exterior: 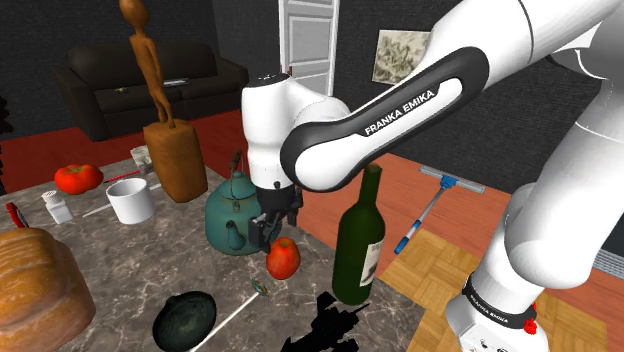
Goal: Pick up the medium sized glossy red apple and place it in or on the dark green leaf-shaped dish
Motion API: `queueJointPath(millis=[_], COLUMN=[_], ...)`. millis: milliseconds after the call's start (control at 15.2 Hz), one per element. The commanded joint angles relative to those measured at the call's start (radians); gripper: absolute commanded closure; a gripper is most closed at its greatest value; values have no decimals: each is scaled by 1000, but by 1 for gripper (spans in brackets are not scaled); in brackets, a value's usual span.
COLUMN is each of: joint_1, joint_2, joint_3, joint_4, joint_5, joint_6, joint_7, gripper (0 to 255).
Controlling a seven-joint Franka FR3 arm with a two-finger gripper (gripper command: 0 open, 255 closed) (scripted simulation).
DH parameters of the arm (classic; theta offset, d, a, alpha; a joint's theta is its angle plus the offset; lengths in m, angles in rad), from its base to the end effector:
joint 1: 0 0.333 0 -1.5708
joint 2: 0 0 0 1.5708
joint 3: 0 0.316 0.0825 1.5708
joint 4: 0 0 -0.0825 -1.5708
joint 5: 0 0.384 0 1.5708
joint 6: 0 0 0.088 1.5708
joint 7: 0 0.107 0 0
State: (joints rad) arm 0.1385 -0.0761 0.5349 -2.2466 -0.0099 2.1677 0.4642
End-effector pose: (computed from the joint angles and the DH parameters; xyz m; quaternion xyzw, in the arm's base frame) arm 0.3980 0.3192 0.3931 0.9940 0.1064 0.0069 0.0234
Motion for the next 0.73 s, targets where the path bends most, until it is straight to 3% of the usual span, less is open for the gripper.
queueJointPath(millis=[0,198,660], joint_1=[0,-1,-1], joint_2=[16,45,45], joint_3=[2,4,4], joint_4=[-16,-39,-39], joint_5=[-10,-30,-30], joint_6=[31,79,79], joint_7=[9,23,23], gripper=[0,0,0])
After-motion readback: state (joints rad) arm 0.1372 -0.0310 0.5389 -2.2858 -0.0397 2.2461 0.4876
